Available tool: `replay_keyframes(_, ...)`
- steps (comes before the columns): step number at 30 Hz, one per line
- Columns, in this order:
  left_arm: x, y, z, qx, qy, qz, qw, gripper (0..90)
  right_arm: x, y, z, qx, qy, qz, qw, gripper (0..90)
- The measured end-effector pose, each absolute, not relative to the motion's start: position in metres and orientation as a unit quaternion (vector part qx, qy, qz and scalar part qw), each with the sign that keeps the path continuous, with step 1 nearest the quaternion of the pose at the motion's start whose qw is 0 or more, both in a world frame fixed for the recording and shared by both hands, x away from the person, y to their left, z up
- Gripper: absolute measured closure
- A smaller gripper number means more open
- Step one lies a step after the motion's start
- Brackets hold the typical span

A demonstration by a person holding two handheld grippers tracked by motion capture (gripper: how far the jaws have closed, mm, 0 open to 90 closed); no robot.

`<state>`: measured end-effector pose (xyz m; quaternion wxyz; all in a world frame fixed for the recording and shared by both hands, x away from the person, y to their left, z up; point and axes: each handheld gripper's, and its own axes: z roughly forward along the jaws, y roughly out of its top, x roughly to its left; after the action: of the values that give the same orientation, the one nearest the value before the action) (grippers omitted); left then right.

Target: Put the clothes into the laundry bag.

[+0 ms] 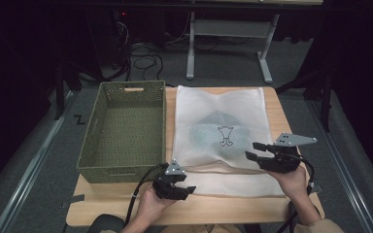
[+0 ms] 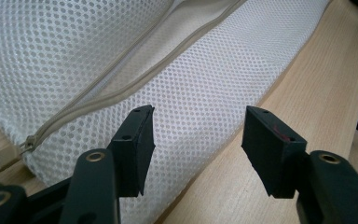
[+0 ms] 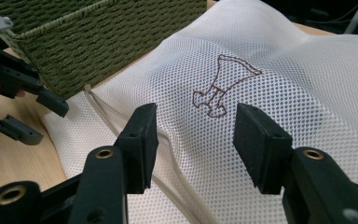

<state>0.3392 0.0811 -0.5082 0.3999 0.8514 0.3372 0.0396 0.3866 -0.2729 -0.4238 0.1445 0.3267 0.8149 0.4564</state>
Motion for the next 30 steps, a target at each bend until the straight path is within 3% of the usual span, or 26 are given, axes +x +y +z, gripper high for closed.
replay_keyframes(10, 0.342, 0.075, -0.508, 0.856, 0.323, 0.036, 0.402, 43.5, 0.354, -0.271, -0.432, 0.325, 0.812, 0.462, 0.149, 50.7)
replay_keyframes(30, 0.342, 0.071, -0.509, 0.858, 0.322, 0.034, 0.399, 42.7, 0.348, -0.251, -0.475, 0.321, 0.838, 0.428, 0.108, 48.8)
